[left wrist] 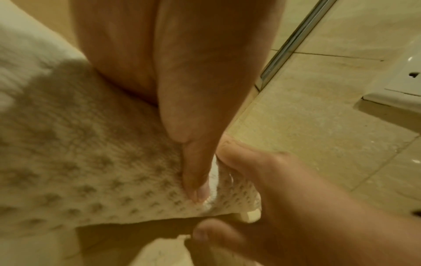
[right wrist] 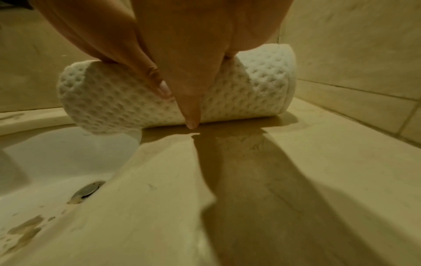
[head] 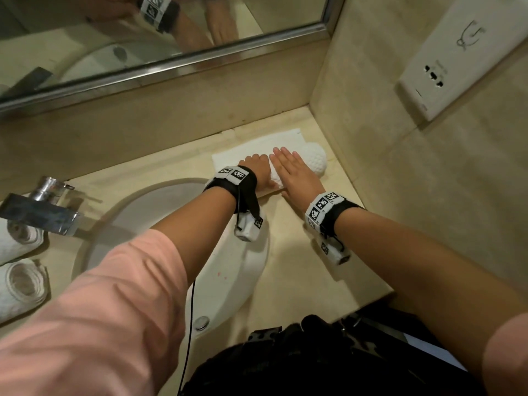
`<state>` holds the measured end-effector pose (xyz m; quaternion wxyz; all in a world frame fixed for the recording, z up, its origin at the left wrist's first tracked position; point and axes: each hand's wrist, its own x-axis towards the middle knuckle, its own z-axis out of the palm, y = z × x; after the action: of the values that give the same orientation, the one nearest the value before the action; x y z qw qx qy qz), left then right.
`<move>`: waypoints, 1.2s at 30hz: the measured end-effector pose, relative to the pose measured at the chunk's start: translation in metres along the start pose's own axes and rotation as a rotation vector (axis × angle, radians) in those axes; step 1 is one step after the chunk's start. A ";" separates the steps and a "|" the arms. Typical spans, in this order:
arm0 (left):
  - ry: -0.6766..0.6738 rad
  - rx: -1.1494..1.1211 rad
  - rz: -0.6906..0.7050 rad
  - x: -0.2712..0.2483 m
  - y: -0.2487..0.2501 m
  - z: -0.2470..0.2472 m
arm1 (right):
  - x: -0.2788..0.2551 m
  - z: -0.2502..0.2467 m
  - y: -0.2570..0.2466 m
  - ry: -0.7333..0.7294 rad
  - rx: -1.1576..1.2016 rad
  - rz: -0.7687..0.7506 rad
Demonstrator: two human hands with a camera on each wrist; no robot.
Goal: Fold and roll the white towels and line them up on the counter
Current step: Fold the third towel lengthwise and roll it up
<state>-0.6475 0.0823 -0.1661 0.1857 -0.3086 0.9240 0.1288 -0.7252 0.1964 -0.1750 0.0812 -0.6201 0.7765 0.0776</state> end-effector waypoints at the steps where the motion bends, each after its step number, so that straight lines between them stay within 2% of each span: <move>1: 0.022 0.007 0.006 -0.001 0.000 0.001 | 0.003 0.000 0.001 0.006 0.004 -0.004; 5: 0.168 0.026 0.036 -0.007 0.001 0.012 | 0.018 -0.005 0.003 -0.049 -0.032 -0.014; 7: 0.169 0.112 0.026 -0.011 0.006 0.018 | 0.025 -0.010 0.006 -0.090 -0.049 -0.025; 11: 0.104 0.305 -0.097 -0.023 0.023 0.031 | 0.045 -0.024 0.009 -0.153 -0.086 -0.048; 18: 0.202 0.312 -0.167 -0.025 0.028 0.037 | 0.079 -0.055 0.008 -0.384 -0.127 -0.007; 26: 0.236 0.313 -0.210 -0.024 0.032 0.049 | 0.106 -0.077 0.010 -0.506 -0.106 -0.006; 32: 0.217 0.245 -0.176 -0.014 0.021 0.041 | 0.099 -0.062 0.024 -0.457 0.030 -0.028; 36: 0.226 0.201 -0.173 -0.010 0.018 0.036 | 0.082 -0.039 0.028 -0.292 0.097 -0.061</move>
<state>-0.6419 0.1140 -0.1923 0.1208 -0.3792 0.9173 -0.0164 -0.7719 0.1163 -0.1547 0.2257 -0.6207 0.7401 0.1269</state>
